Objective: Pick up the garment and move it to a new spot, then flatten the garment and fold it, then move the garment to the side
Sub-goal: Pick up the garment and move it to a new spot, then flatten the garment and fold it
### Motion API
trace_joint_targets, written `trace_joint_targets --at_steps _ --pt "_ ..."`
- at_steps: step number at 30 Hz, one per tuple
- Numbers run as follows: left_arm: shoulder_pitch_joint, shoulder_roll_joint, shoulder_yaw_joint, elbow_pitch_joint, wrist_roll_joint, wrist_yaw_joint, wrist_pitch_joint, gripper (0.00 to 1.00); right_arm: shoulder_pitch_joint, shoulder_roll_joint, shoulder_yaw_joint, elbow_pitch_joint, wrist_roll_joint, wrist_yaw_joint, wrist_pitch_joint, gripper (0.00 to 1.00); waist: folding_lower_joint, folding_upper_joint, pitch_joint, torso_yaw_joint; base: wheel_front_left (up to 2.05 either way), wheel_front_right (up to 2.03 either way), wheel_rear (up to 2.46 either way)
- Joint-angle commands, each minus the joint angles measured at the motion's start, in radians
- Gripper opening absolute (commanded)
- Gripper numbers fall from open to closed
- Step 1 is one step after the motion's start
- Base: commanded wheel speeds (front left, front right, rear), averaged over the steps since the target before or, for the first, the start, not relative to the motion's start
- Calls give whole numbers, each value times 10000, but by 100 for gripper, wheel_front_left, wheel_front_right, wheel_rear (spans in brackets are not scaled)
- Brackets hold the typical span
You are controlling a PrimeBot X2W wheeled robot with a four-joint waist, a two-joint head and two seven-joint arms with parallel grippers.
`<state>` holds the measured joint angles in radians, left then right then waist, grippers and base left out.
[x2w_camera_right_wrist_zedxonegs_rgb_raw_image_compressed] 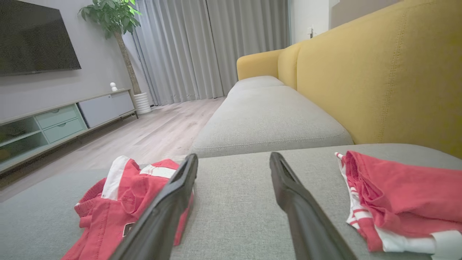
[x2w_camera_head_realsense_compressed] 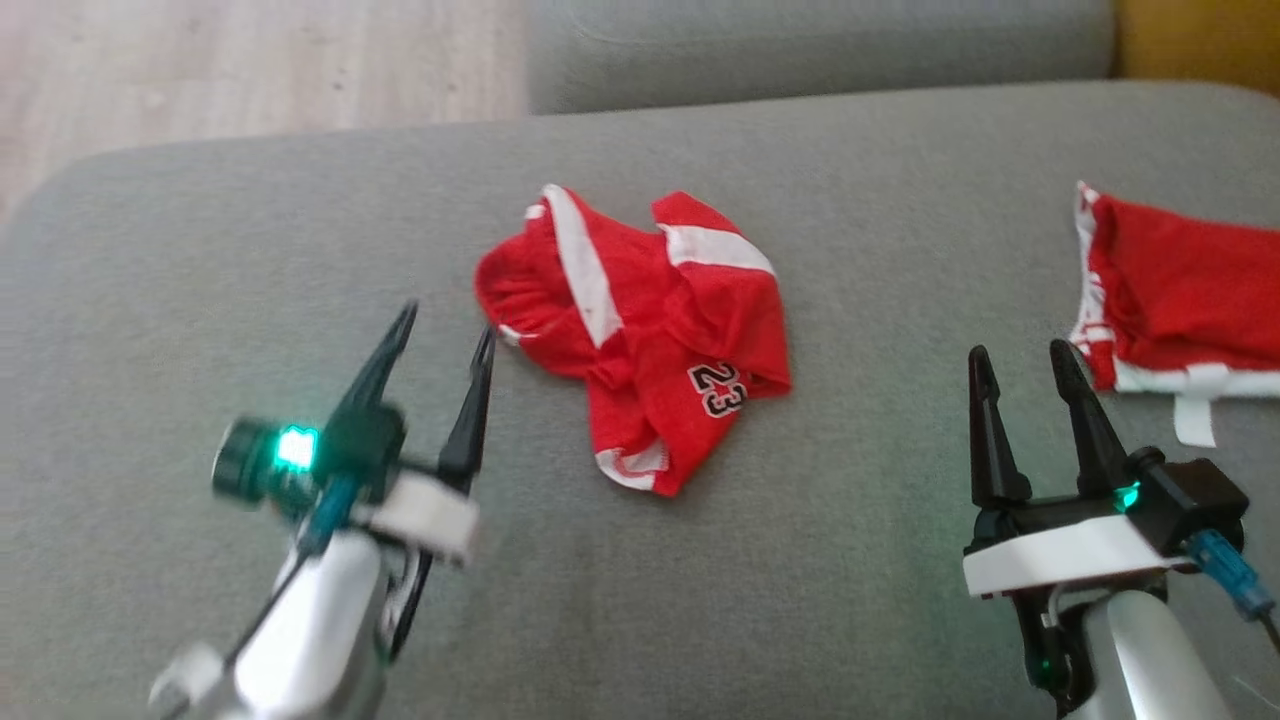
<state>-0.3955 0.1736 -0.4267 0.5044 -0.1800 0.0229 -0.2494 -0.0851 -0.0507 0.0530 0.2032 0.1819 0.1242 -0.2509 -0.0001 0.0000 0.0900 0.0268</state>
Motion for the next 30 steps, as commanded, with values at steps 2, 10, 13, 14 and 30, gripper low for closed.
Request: trace_joint_targets --at_steps 2,10,13,14,30 --pt "413 255 573 -861 -149 182 -119 100 5 5 211 -392 -128 65 -109 100 1 0 -269 282 0 0 0" --pt "2324 -138 1188 -2285 -261 496 -122 100 268 5 204 -524 -229 65 -109 100 1 0 -467 408 0 0 0" --pt "2826 -310 1463 -2711 -135 514 -122 100 318 5 292 -548 -237 65 -109 100 1 0 -496 334 0 0 0" --pt "2936 -365 1549 -2811 -104 483 -122 100 321 5 292 -566 -228 65 -109 100 1 0 -491 320 0 0 0" --pt "3003 -874 1941 -2792 532 -232 -123 100 204 5 650 -429 -493 65 -109 100 1 0 -241 702 0 0 0"
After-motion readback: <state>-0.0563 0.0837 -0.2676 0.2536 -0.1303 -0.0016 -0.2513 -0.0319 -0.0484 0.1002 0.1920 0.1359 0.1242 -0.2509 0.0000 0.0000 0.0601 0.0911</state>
